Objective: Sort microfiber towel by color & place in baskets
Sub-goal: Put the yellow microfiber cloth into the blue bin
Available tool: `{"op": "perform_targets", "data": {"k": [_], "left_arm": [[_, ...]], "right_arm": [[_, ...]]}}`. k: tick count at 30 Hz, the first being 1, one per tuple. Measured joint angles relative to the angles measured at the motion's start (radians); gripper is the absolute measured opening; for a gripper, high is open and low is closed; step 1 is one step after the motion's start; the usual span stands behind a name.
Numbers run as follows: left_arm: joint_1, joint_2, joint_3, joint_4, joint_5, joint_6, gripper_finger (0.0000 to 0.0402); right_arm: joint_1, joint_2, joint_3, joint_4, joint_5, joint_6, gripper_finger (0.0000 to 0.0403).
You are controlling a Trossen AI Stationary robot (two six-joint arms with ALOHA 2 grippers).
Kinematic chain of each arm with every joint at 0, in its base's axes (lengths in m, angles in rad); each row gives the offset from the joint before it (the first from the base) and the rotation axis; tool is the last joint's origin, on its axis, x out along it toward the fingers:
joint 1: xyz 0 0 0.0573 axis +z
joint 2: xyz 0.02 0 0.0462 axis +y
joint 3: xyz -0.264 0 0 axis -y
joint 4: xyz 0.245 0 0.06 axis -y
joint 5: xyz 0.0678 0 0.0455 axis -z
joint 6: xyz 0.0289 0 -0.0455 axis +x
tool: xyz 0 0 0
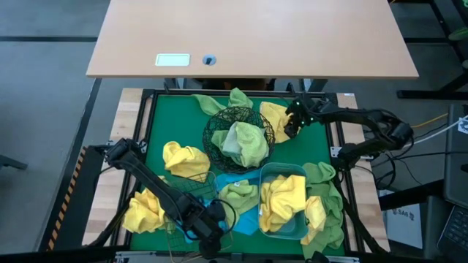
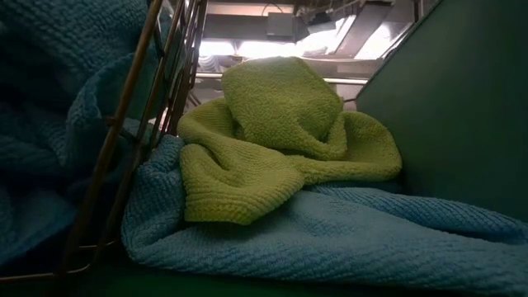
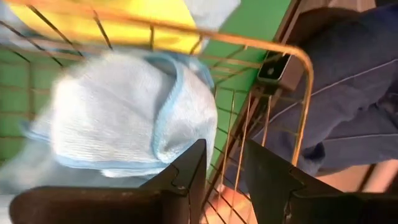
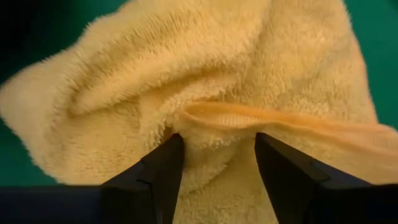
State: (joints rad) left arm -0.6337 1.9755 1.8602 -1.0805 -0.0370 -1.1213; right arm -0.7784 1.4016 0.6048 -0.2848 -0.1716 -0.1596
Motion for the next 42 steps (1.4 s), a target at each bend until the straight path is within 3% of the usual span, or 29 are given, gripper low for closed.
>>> {"op": "perform_targets", "data": {"k": [7,12,16,22,26,38,42], "left_arm": [[0.008,0.0,0.084,-0.102,-0.12,0.079,0.0101],[0.01,0.0,0.128,-0.142,-0.253,0.174,0.0101],[0.024,0.0,0.15,-0.191,-0.295,0.191,0.0101],[0.057,0.0,0.155,-0.252,-0.296,0.27,0.0101],[0.089,-0.022,0.155,-0.287,-0.305,0.365,0.0101],[0.144,-0.238,0.155,-0.364,-0.569,0.552,0.0101],[0.157,-0.269,0.155,-0.369,-0.589,0.592,0.0101]], "right_arm": [[0.0,0.075,0.002,0.025,0.004,0.002,0.0134],[0.0,0.088,0.003,0.05,-0.003,0.002,0.0068],[-0.001,0.087,0.006,0.052,-0.004,0.002,0.0013],[-0.001,0.089,0.049,-0.027,-0.009,0.002,0.0024],[-0.001,0.074,0.107,-0.142,-0.009,-0.001,0.0007],[-0.001,-0.139,0.295,-0.345,-0.022,-0.001,0.0007],[0.0,-0.216,0.4,-0.406,-0.027,0.001,0.0005]]}}
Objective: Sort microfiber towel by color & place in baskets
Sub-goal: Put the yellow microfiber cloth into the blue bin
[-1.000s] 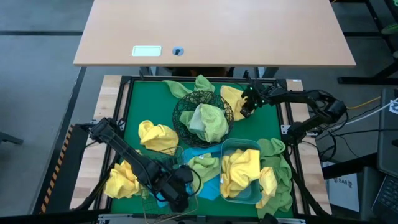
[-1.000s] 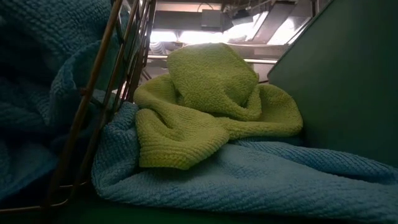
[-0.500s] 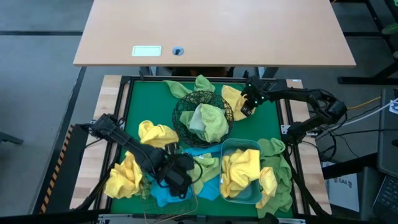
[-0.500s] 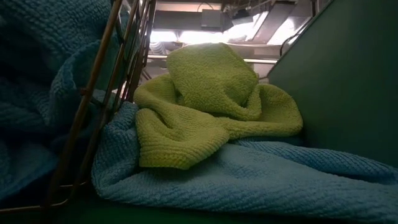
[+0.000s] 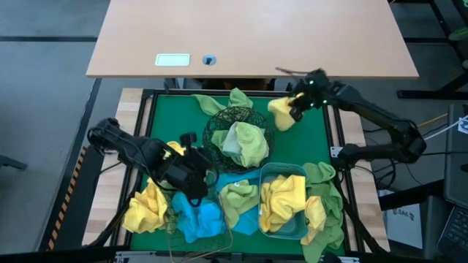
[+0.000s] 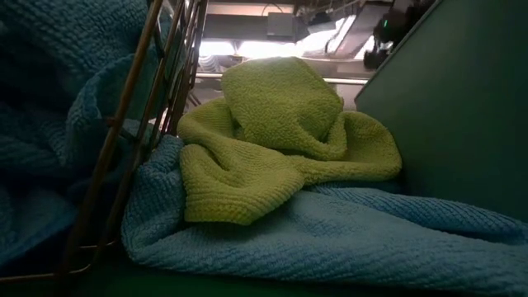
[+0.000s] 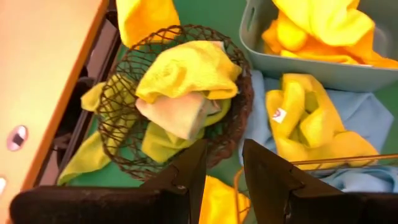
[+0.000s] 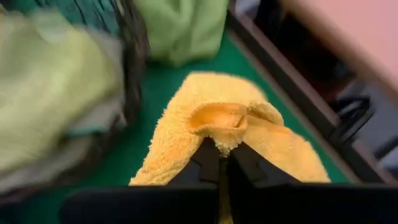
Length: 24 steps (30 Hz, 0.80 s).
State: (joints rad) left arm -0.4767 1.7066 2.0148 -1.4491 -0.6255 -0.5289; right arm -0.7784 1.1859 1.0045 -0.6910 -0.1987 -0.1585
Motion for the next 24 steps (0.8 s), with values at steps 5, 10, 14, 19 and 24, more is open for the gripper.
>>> {"op": "perform_targets", "data": {"k": [5,10,14,19,24], "left_arm": [[0.021,-0.005,-0.001,-0.019,-0.019,0.061,0.0101],[0.066,-0.017,-0.067,-0.021,-0.02,0.07,0.0101],[0.109,-0.057,-0.19,0.019,-0.003,0.087,0.0101],[0.186,-0.153,-0.415,0.177,0.076,0.158,0.0101],[0.265,-0.263,-0.609,0.388,0.17,0.233,0.0101]], "right_arm": [[0.0,-0.064,0.146,-0.061,-0.074,0.029,0.0005],[0.0,-0.103,0.284,-0.11,-0.173,0.056,0.0003],[0.0,-0.132,0.372,-0.183,-0.253,0.069,0.0003],[0.062,-0.185,0.419,-0.226,-0.341,0.145,0.0002],[0.247,-0.235,0.419,-0.234,-0.352,0.239,0.0002]]}}
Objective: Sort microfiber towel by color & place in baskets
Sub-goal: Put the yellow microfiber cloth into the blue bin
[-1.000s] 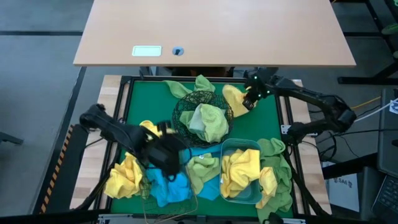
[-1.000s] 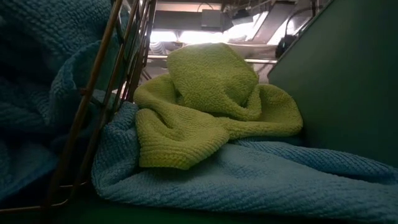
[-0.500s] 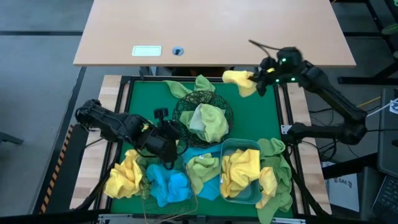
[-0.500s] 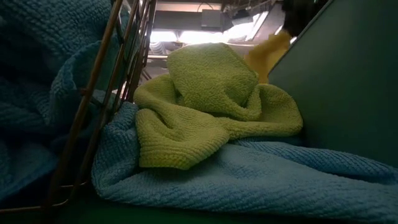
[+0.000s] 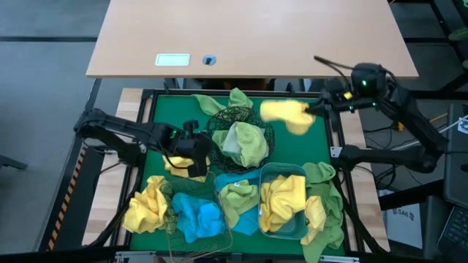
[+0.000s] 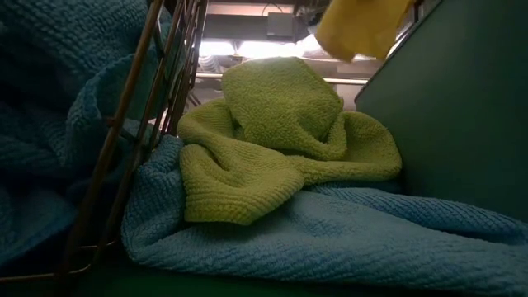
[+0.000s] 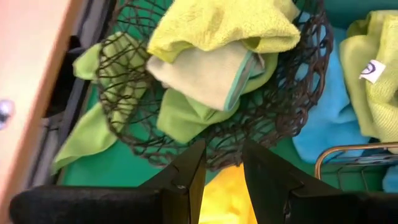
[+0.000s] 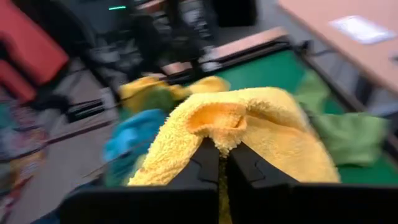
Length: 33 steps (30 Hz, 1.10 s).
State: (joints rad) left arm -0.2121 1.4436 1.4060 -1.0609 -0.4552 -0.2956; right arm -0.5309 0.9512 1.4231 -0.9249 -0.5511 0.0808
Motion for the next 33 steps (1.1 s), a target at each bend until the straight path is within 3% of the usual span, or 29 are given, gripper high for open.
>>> {"op": "perform_targets", "data": {"k": [9,20,27,33], "left_arm": [[0.076,-0.102,-0.18,0.19,0.058,0.091,0.0101],[0.088,-0.116,-0.205,0.215,0.077,0.123,0.0101],[0.088,-0.116,-0.205,0.254,0.084,0.123,0.0101],[0.088,-0.116,-0.205,0.261,0.085,0.123,0.0101]], "right_arm": [[0.453,0.015,0.0,0.006,0.211,0.193,0.0001],[0.965,0.127,0.0,0.0,0.449,0.386,0.0001],[1.145,0.198,-0.001,-0.046,0.65,0.397,0.0004],[1.196,0.279,-0.002,-0.146,0.7,0.397,0.0008]]}}
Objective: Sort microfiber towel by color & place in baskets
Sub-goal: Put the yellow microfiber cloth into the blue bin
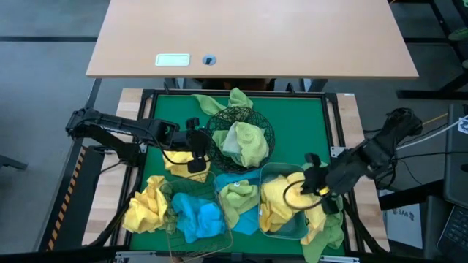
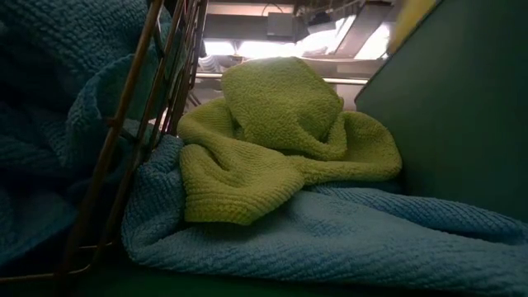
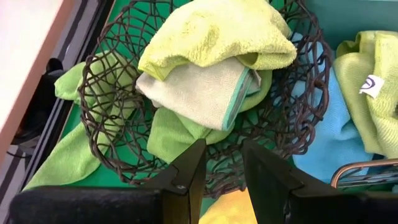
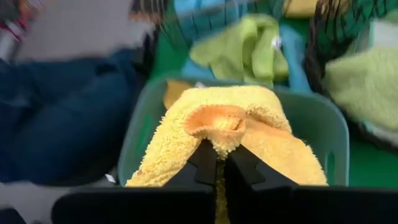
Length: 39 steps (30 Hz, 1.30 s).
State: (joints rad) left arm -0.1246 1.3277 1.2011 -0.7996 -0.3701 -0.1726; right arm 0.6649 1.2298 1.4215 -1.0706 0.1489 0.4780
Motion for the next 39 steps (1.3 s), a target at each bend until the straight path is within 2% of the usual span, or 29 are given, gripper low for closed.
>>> {"op": "perform_targets", "data": {"k": [7,11,13,18,21,29,34,39], "left_arm": [[-0.006,0.0,0.0,0.012,0.065,0.0,0.0101],[-0.008,0.0,0.0,0.018,0.071,0.0,0.0101],[-0.008,0.0,0.0,0.029,0.07,0.0,0.0101],[-0.008,0.0,0.0,0.054,0.076,0.026,0.0101],[-0.008,0.0,0.0,0.054,0.077,0.027,0.0101],[-0.008,0.0,0.0,0.053,0.077,0.027,0.0101],[-0.008,0.001,0.0,0.052,0.077,0.026,0.0101],[-0.008,0.0,0.0,0.027,0.077,0.02,0.0101]], "right_arm": [[-0.017,0.028,-0.141,0.008,0.015,-0.014,0.001],[-0.078,0.017,-0.249,0.091,-0.036,-0.04,0.0012],[-0.124,0.015,-0.305,0.178,-0.104,-0.1,0.0012],[-0.253,0.016,-0.46,0.431,-0.346,-0.218,0.0013],[-0.317,0.016,-0.543,0.492,-0.418,-0.222,0.0014],[-0.379,0.016,-0.699,0.553,-0.385,-0.223,0.0014],[-0.378,0.016,-0.715,0.554,-0.309,-0.222,0.0014],[-0.377,0.016,-0.715,0.555,-0.299,-0.223,0.0015]]}}
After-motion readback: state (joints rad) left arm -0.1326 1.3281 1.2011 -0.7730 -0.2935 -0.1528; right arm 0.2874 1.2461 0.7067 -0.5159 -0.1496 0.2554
